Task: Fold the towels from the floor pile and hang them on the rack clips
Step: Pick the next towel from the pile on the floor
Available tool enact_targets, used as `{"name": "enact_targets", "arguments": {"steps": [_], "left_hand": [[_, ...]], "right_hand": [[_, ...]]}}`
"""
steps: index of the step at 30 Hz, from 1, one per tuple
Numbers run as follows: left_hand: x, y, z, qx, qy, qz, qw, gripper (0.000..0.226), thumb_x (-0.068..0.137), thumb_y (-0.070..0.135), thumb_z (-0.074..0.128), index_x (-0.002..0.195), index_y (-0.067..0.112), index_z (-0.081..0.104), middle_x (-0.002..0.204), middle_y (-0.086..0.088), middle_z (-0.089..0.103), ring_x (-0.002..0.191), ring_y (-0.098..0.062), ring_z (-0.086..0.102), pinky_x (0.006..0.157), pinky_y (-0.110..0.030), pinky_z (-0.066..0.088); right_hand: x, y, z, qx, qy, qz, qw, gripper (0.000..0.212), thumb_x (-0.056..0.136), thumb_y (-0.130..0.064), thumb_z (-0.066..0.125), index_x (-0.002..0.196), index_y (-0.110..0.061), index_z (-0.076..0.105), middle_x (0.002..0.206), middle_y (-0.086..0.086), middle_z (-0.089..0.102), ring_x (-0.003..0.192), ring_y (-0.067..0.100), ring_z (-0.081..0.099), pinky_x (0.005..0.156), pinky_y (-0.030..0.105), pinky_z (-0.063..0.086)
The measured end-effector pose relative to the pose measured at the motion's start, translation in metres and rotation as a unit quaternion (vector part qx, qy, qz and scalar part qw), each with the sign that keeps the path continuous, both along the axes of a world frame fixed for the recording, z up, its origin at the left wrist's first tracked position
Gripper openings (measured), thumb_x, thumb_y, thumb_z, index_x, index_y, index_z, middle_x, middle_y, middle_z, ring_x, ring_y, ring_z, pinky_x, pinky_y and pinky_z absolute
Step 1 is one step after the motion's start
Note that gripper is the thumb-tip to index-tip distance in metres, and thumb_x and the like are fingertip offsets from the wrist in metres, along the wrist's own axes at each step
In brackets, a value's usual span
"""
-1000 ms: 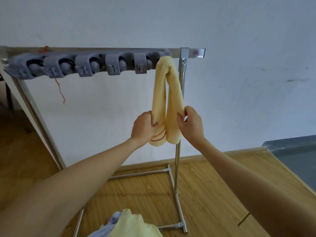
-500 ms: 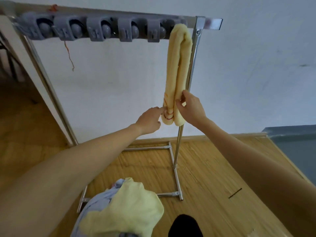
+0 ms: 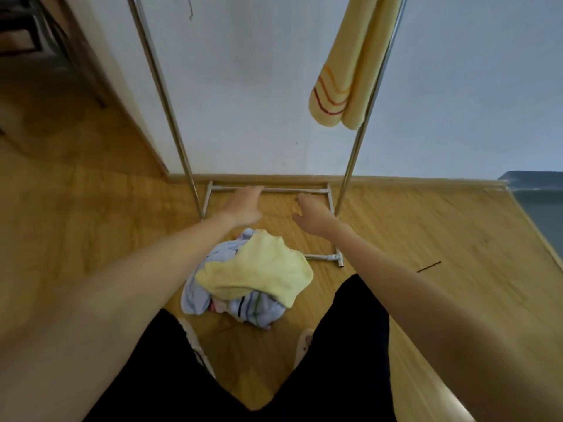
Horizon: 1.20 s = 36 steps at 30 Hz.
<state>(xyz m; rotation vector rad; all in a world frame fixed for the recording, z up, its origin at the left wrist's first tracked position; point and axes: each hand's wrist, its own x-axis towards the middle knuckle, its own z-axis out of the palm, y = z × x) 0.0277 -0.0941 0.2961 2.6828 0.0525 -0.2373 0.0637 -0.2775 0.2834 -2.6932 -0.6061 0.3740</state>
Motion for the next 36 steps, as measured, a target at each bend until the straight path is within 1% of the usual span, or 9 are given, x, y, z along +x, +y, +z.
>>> {"name": "enact_targets", "arguments": {"steps": [4,8,11,15,19,22,26,30,36], "left_hand": [[-0.049,0.041,-0.045,0.005,0.040,0.033,0.999,0.061,0.089,0.011,0.057,0.145,0.006,0.033,0.147,-0.017,0.039,0.132,-0.032,0.041,0.102,-0.041,0.041],[-0.081,0.087,-0.089,0.014,0.089,0.050,0.995,0.041,0.088,0.014,0.055,0.127,0.002,0.048,0.126,-0.019,0.053,0.100,-0.027,0.054,0.078,-0.040,0.047],[-0.089,0.106,-0.119,0.020,0.119,0.046,0.992,0.038,0.088,0.009,0.054,0.124,0.000,0.050,0.124,-0.020,0.053,0.110,-0.037,0.054,0.085,-0.045,0.046],[-0.079,0.122,-0.169,-0.003,0.137,0.057,0.989,0.042,0.089,0.012,0.056,0.129,0.003,0.049,0.132,-0.013,0.050,0.117,-0.028,0.052,0.087,-0.037,0.046],[-0.050,0.120,-0.218,-0.028,0.176,0.046,0.983,0.034,0.089,0.021,0.057,0.119,0.004,0.055,0.123,-0.010,0.056,0.115,-0.027,0.053,0.086,-0.035,0.044],[-0.012,0.114,-0.248,-0.036,0.190,0.034,0.981,0.032,0.090,0.012,0.054,0.120,0.002,0.054,0.120,-0.011,0.058,0.111,-0.028,0.056,0.080,-0.032,0.043],[0.053,0.103,-0.284,-0.054,0.203,0.028,0.977,0.017,0.091,0.008,0.051,0.105,0.000,0.056,0.105,-0.022,0.061,0.084,-0.032,0.057,0.065,-0.038,0.040],[0.114,0.091,-0.338,-0.086,0.202,0.047,0.974,0.031,0.094,0.018,0.048,0.121,0.004,0.052,0.115,-0.017,0.060,0.098,-0.031,0.057,0.077,-0.039,0.044],[0.162,0.063,-0.401,-0.089,0.211,0.148,0.962,0.028,0.096,0.025,0.047,0.112,0.003,0.050,0.105,-0.016,0.061,0.095,-0.032,0.060,0.071,-0.036,0.043]], "right_hand": [[-0.046,0.021,-0.053,-0.033,0.051,0.040,0.997,0.040,0.092,-0.017,0.051,0.127,0.000,0.044,0.126,0.018,0.050,0.116,0.033,0.048,0.092,0.040,0.043],[-0.069,0.038,-0.092,-0.066,0.104,0.057,0.991,0.038,0.089,-0.015,0.052,0.123,0.002,0.044,0.113,0.018,0.053,0.109,0.033,0.050,0.085,0.041,0.044],[-0.070,0.047,-0.114,-0.086,0.134,0.057,0.986,0.037,0.088,-0.012,0.051,0.122,0.003,0.045,0.113,0.019,0.051,0.107,0.033,0.049,0.085,0.040,0.043],[-0.051,0.053,-0.152,-0.112,0.161,0.059,0.979,0.038,0.089,-0.011,0.051,0.124,0.002,0.044,0.119,0.020,0.049,0.108,0.034,0.050,0.087,0.039,0.042],[-0.024,0.055,-0.197,-0.137,0.186,0.058,0.971,0.039,0.090,-0.012,0.050,0.127,0.000,0.043,0.122,0.018,0.048,0.111,0.032,0.050,0.087,0.037,0.042],[0.005,0.055,-0.232,-0.147,0.202,0.055,0.967,0.041,0.090,-0.010,0.050,0.130,-0.002,0.041,0.123,0.017,0.047,0.113,0.031,0.049,0.088,0.036,0.042],[0.050,0.051,-0.271,-0.127,0.224,0.034,0.966,0.047,0.090,-0.008,0.048,0.135,0.000,0.036,0.124,0.019,0.047,0.112,0.034,0.050,0.088,0.039,0.042],[0.091,0.047,-0.312,-0.116,0.241,0.015,0.963,0.056,0.091,-0.008,0.047,0.142,0.001,0.026,0.132,0.021,0.044,0.121,0.034,0.045,0.097,0.038,0.038],[0.134,0.045,-0.375,-0.106,0.238,0.003,0.966,0.050,0.092,-0.009,0.048,0.138,0.001,0.031,0.129,0.021,0.048,0.123,0.034,0.044,0.099,0.040,0.039]]}}
